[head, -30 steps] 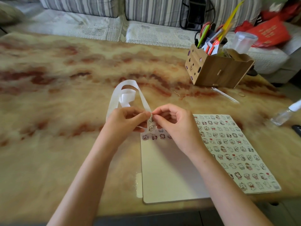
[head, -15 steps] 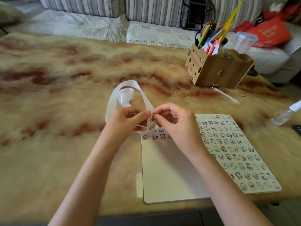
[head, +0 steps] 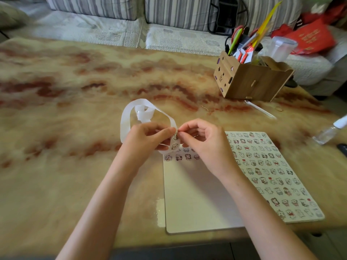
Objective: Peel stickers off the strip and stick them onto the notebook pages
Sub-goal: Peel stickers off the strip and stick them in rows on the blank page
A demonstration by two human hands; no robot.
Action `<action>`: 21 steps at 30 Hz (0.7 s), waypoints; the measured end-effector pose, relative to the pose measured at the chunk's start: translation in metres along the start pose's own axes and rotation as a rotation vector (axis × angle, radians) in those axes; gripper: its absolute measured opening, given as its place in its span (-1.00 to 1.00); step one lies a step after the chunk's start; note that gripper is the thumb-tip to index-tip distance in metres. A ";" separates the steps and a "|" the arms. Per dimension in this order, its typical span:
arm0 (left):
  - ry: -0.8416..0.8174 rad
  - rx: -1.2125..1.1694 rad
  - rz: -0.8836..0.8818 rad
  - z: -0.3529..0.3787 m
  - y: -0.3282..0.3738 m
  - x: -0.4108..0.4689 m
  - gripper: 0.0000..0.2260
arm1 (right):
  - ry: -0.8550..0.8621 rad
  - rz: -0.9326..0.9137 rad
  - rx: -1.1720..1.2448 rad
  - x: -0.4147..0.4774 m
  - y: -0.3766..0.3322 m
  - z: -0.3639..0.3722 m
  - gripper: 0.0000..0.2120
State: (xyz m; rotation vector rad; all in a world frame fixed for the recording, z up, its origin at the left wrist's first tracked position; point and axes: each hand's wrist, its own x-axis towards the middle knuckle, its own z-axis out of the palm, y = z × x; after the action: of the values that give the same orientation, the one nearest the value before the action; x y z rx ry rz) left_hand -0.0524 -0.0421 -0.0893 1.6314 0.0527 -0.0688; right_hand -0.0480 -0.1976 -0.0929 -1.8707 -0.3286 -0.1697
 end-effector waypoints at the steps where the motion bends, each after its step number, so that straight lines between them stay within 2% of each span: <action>1: 0.001 -0.002 -0.004 0.000 0.000 0.000 -0.90 | -0.004 -0.001 -0.011 0.000 0.000 0.000 -0.91; 8: 0.035 -0.013 -0.029 0.001 -0.002 0.000 -0.88 | 0.029 -0.090 -0.234 -0.002 0.001 0.003 -0.94; 21: 0.018 -0.086 -0.103 -0.005 -0.003 0.002 -0.80 | 0.005 -0.140 -0.280 -0.002 0.001 0.004 -0.96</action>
State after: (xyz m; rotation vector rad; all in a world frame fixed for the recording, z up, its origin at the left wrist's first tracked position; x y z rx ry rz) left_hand -0.0507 -0.0365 -0.0917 1.5425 0.1519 -0.1290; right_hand -0.0495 -0.1945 -0.0952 -2.1234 -0.4517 -0.3291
